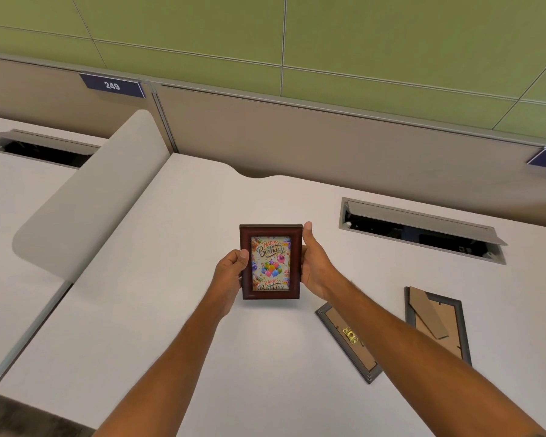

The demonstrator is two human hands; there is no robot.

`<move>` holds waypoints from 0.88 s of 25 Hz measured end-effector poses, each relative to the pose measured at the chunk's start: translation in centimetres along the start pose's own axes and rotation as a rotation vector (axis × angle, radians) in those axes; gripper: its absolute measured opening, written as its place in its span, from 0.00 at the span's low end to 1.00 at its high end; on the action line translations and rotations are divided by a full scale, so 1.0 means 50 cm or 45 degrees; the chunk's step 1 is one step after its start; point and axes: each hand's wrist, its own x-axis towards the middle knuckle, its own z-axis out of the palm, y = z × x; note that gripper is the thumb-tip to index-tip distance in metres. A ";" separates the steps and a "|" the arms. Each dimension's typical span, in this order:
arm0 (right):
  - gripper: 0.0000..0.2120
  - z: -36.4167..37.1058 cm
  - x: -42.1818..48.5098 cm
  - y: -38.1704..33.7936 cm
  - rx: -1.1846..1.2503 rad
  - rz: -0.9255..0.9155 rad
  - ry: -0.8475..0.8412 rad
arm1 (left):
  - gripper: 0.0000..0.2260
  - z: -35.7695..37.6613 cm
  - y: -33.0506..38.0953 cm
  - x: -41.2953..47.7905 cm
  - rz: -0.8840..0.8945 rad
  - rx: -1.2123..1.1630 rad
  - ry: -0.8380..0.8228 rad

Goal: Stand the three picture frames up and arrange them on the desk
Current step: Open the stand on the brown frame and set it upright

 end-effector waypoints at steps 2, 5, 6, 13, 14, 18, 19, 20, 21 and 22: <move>0.39 0.004 0.015 0.001 0.015 0.016 -0.001 | 0.19 -0.007 -0.004 0.017 -0.017 -0.004 0.007; 0.39 0.005 0.038 0.001 0.030 0.033 -0.018 | 0.18 -0.016 -0.012 0.042 -0.042 -0.021 0.006; 0.39 0.006 0.044 0.002 0.031 0.039 -0.019 | 0.17 -0.018 -0.014 0.047 -0.045 -0.026 0.003; 0.39 0.007 0.080 0.014 0.113 0.022 -0.010 | 0.13 -0.020 -0.018 0.066 -0.030 -0.067 -0.010; 0.39 0.005 0.085 0.017 0.125 0.020 -0.014 | 0.13 -0.022 -0.021 0.068 -0.028 -0.063 -0.012; 0.39 -0.002 0.099 0.031 0.157 0.018 0.003 | 0.11 -0.022 -0.026 0.065 -0.021 -0.034 -0.026; 0.40 -0.005 0.103 0.035 0.164 0.018 0.002 | 0.11 -0.022 -0.027 0.062 -0.023 -0.031 -0.026; 0.40 -0.007 0.106 0.040 0.165 0.017 0.000 | 0.11 -0.022 -0.031 0.061 -0.023 -0.032 -0.023; 0.40 -0.009 0.109 0.044 0.164 0.017 -0.007 | 0.11 -0.024 -0.036 0.059 -0.022 -0.042 -0.021; 0.39 -0.008 0.110 0.047 0.159 0.012 -0.011 | 0.11 -0.028 -0.041 0.057 -0.018 -0.058 -0.024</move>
